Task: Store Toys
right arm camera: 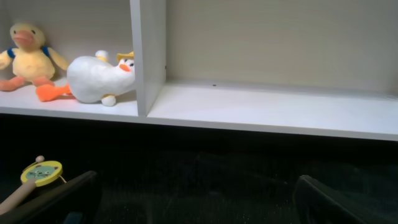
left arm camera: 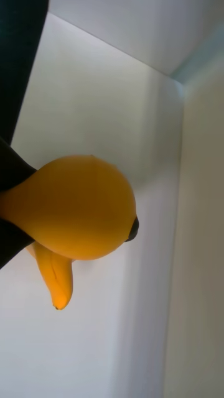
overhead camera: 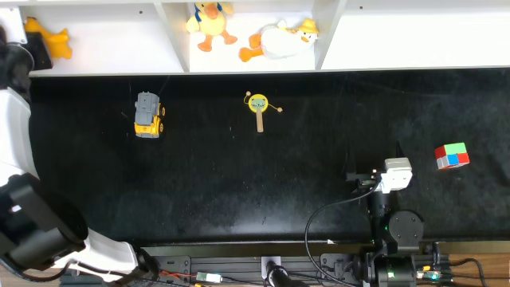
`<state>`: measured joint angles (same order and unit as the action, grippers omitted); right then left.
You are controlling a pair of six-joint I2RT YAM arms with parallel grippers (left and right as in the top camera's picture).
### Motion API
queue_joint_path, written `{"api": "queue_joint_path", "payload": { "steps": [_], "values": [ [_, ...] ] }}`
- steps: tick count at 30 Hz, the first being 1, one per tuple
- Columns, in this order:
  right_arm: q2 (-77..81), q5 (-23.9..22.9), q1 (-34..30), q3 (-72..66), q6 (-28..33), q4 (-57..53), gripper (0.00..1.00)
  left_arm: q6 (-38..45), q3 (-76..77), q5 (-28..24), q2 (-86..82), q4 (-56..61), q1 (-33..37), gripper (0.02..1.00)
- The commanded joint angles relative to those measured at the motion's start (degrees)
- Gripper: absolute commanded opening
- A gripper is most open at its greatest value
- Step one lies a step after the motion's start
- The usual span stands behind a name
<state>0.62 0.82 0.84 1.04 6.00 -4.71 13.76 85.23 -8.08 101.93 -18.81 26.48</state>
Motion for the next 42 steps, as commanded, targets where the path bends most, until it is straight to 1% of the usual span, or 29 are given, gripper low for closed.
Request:
{"api": "queue_joint_path", "payload": {
  "steps": [1, 14, 17, 21, 31, 42],
  "values": [
    [-0.37, -0.44, 0.26, -0.76, -0.24, 0.26, 0.996, -1.01, 2.12, -0.22, 0.55, 0.55, -1.4, 0.036],
    [-0.37, -0.44, 0.26, -0.76, -0.24, 0.28, 0.996, -0.98, 2.12, 0.5, 1.84, 0.5, -2.23, 0.053],
    [-0.37, -0.44, 0.26, -0.76, -0.24, 0.26, 0.998, -0.92, 2.21, 0.81, 1.79, -0.7, -2.23, 0.053],
    [-0.37, -0.44, 0.26, -0.76, -0.24, 0.26, 0.996, -0.52, 3.54, 3.26, 1.03, -3.74, -2.23, 0.045],
    [-0.37, -0.44, 0.26, -0.76, -0.24, 0.26, 0.993, -0.26, 4.15, 3.85, -3.61, -8.39, -2.23, 0.04],
    [-0.37, -0.44, 0.26, -0.76, -0.24, 0.26, 0.996, -0.11, 4.15, 5.25, -3.76, -8.76, -2.23, 0.04]
  ]
}}
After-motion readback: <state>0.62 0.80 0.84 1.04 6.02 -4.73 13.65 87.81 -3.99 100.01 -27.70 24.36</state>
